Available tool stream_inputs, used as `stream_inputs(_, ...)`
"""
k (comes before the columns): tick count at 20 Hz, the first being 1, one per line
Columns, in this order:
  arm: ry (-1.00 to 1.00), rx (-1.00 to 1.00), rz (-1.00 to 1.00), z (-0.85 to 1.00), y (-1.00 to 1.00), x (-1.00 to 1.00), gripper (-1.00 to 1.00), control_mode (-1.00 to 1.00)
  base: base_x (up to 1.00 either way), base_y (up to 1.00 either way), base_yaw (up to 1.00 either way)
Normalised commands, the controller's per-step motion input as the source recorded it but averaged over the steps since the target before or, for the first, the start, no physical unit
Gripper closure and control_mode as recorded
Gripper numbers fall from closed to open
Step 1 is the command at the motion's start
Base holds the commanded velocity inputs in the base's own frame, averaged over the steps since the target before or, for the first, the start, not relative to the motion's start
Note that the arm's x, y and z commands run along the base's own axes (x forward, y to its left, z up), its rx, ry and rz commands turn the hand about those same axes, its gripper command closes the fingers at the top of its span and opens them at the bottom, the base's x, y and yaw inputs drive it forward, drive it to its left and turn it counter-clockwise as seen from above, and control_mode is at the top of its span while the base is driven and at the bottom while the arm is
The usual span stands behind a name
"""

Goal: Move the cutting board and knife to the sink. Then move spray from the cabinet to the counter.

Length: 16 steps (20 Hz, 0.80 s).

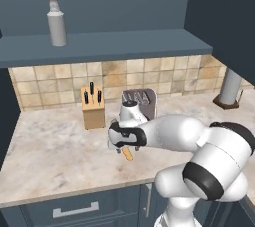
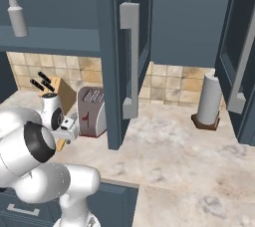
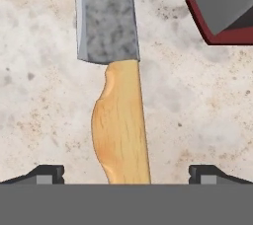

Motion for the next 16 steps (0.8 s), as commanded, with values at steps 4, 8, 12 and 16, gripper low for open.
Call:
stream_inputs(4,0.0,0.0,0.0,-0.01,0.0,0.15,-1.0,-1.0,0.0,0.0,0.0)
stream_inputs(8,0.0,0.0,0.0,0.0,0.0,0.19,-1.0,-1.0,0.0,0.0,0.0)
stream_inputs(12,0.0,0.0,0.0,-0.04,0.0,0.19,-1.0,-1.0,0.0,0.0,0.0)
stream_inputs(16,0.0,0.0,0.0,-0.24,0.0,0.02,-1.0,-1.0,0.0,0.0,0.0)
